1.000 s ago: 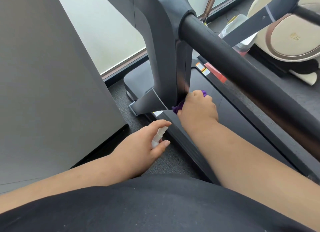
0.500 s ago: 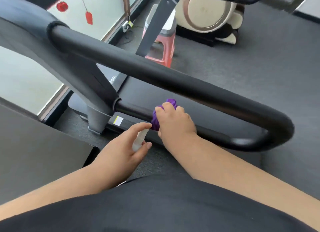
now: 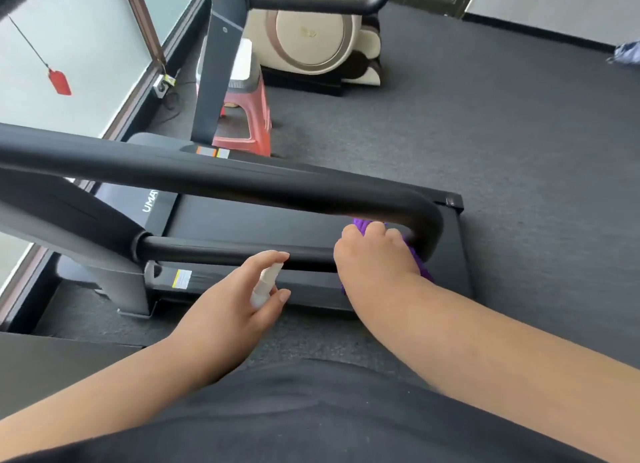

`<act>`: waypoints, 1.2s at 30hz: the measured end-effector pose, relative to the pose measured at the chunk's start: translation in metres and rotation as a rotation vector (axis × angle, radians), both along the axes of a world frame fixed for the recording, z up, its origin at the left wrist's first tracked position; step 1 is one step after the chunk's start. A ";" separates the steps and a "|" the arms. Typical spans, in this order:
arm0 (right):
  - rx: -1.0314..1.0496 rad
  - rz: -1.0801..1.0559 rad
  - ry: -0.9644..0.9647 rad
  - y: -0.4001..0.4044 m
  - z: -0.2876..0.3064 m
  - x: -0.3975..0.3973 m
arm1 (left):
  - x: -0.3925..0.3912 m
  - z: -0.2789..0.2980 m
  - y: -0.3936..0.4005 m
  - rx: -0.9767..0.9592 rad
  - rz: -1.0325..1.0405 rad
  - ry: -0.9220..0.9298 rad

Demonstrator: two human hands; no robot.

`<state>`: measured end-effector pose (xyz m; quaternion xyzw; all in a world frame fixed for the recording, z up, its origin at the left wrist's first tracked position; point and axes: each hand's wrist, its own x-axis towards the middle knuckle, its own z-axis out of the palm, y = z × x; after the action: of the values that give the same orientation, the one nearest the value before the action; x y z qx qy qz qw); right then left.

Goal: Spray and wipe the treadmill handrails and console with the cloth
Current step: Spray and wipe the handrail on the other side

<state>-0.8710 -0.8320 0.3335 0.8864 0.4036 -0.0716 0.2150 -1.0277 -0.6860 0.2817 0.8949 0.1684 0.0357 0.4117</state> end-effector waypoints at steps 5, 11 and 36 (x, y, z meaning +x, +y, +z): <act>-0.020 0.050 -0.009 -0.008 0.007 0.007 | 0.003 0.004 -0.007 0.030 -0.007 0.009; 0.078 0.080 -0.054 -0.023 -0.018 0.003 | 0.000 0.007 -0.014 0.048 0.000 0.029; 0.290 0.306 0.079 0.147 -0.064 -0.063 | -0.119 0.002 0.064 0.156 0.242 0.111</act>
<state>-0.9344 -0.6845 0.2695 0.8329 0.5477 -0.0138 0.0779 -1.1471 -0.6219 0.2839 0.8981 0.2941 0.0484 0.3235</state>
